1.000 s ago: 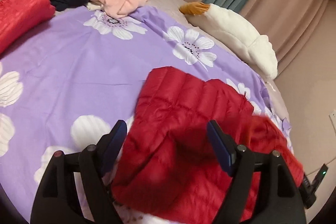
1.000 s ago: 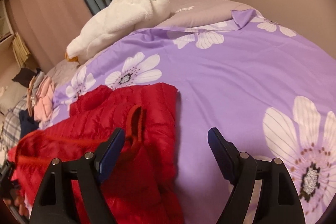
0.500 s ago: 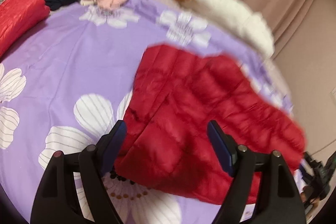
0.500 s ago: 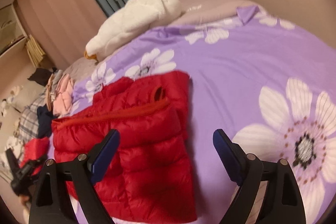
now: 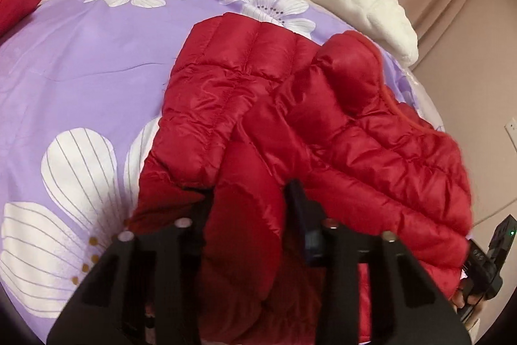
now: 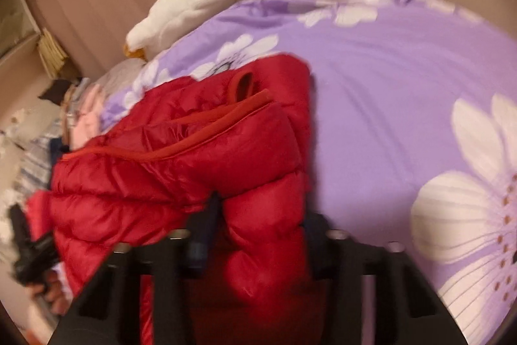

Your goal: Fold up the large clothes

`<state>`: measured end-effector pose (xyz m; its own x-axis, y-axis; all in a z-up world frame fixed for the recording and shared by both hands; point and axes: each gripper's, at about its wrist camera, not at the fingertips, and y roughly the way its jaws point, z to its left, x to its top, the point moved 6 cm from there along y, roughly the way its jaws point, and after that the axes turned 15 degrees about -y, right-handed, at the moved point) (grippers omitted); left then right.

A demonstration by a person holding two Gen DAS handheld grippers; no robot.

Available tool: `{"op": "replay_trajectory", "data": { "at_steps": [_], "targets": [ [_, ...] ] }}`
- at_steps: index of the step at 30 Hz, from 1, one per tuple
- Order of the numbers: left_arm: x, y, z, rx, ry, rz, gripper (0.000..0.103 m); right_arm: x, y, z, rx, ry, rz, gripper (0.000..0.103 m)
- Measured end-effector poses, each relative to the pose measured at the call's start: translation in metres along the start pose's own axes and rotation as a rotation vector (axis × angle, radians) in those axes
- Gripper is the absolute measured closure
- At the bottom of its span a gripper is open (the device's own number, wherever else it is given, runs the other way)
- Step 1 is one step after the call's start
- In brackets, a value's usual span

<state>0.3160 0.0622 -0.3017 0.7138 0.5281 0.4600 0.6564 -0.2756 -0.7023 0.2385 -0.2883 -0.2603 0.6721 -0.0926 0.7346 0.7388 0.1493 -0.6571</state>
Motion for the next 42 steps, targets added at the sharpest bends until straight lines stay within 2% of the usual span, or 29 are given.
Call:
{"op": "replay_trajectory", "data": {
  "at_steps": [1, 4, 10, 17, 20, 24, 28, 29, 31, 32, 33, 34, 35, 36, 37, 39, 42],
  "targets": [
    [0.001, -0.004, -0.001, 0.017, 0.000, -0.025, 0.082, 0.001, -0.003, 0.002, -0.015, -0.018, -0.013, 0.082],
    [0.003, -0.020, -0.007, 0.022, 0.014, -0.078, 0.088, 0.010, -0.018, 0.003, -0.017, -0.023, -0.061, 0.088],
    [0.013, -0.051, -0.023, -0.015, 0.015, -0.178, 0.090, 0.039, -0.052, 0.003, 0.003, -0.016, -0.170, 0.090],
    [0.028, -0.085, -0.038, -0.085, 0.004, -0.289, 0.090, 0.068, -0.074, 0.021, -0.019, -0.080, -0.255, 0.090],
    [0.041, -0.090, -0.045, -0.120, -0.035, -0.308, 0.090, 0.079, -0.080, 0.023, -0.021, -0.092, -0.294, 0.090],
    [0.061, -0.092, -0.051, -0.133, -0.073, -0.356, 0.090, 0.106, -0.071, 0.024, -0.017, -0.094, -0.307, 0.090],
    [0.078, -0.070, -0.044, -0.087, -0.124, -0.368, 0.088, 0.129, -0.042, 0.022, -0.024, -0.092, -0.283, 0.090],
    [0.080, -0.060, -0.040, -0.059, -0.133, -0.359, 0.083, 0.133, -0.026, 0.021, -0.046, -0.092, -0.253, 0.089],
    [0.084, -0.046, -0.031, 0.024, -0.135, -0.354, 0.076, 0.133, -0.005, 0.019, -0.054, -0.089, -0.195, 0.087],
    [0.088, -0.043, -0.027, 0.081, -0.130, -0.369, 0.064, 0.131, 0.007, 0.017, -0.045, -0.081, -0.157, 0.083],
    [0.092, -0.041, -0.022, 0.130, -0.123, -0.393, 0.058, 0.128, 0.017, 0.013, -0.038, -0.063, -0.124, 0.078],
    [0.097, -0.042, -0.019, 0.152, -0.111, -0.425, 0.046, 0.125, 0.023, 0.009, -0.046, -0.048, -0.110, 0.072],
    [0.102, -0.041, -0.016, 0.156, -0.097, -0.445, 0.040, 0.122, 0.026, 0.003, -0.070, -0.036, -0.112, 0.058],
    [0.106, -0.039, -0.012, 0.165, -0.092, -0.443, 0.041, 0.121, 0.026, 0.001, -0.088, -0.031, -0.117, 0.043],
    [0.109, -0.037, -0.008, 0.186, -0.095, -0.423, 0.041, 0.121, 0.026, -0.001, -0.102, -0.024, -0.123, 0.038],
    [0.112, -0.037, -0.002, 0.188, -0.133, -0.371, 0.042, 0.120, 0.023, -0.001, -0.105, -0.011, -0.135, 0.034],
    [0.106, -0.055, -0.004, 0.143, -0.132, -0.377, 0.042, 0.120, 0.014, 0.001, -0.098, 0.002, -0.137, 0.034]
  ]
}}
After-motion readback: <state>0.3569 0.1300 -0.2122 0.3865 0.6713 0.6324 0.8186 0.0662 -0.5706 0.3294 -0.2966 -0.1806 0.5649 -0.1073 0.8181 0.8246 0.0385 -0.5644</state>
